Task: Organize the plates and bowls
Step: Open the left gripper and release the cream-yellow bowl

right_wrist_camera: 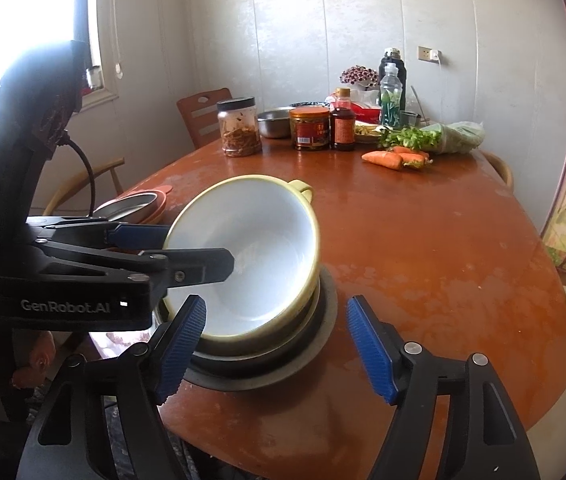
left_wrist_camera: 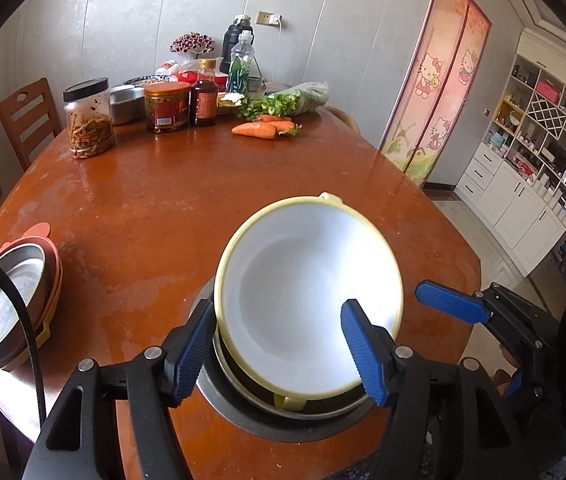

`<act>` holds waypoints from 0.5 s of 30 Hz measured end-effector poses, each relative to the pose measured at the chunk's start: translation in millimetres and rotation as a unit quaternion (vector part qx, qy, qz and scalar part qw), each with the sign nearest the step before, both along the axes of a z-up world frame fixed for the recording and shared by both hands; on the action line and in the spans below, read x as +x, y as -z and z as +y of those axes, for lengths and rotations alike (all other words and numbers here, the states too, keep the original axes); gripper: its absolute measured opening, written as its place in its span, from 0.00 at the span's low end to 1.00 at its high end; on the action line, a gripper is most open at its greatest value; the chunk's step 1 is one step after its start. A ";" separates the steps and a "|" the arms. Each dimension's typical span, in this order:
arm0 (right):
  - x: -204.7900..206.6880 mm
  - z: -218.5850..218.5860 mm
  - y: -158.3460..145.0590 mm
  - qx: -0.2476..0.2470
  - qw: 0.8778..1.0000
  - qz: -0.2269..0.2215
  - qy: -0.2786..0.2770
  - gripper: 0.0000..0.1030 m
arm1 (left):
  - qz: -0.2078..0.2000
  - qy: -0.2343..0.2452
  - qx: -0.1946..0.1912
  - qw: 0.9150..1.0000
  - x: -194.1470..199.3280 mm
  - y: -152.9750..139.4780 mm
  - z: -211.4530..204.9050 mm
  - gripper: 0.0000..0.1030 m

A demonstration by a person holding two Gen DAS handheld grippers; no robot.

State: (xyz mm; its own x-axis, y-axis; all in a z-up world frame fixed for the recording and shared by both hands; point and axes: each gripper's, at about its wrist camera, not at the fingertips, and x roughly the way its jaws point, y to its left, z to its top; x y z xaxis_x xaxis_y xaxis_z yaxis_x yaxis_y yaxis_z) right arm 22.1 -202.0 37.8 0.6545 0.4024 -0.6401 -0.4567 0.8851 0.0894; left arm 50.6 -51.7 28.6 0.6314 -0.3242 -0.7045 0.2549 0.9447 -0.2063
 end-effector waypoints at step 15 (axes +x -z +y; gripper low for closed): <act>-13.8 0.9 -10.7 0.015 1.000 -0.020 0.004 0.74 | -0.016 -0.030 -0.002 0.999 -18.9 -9.7 19.0 0.67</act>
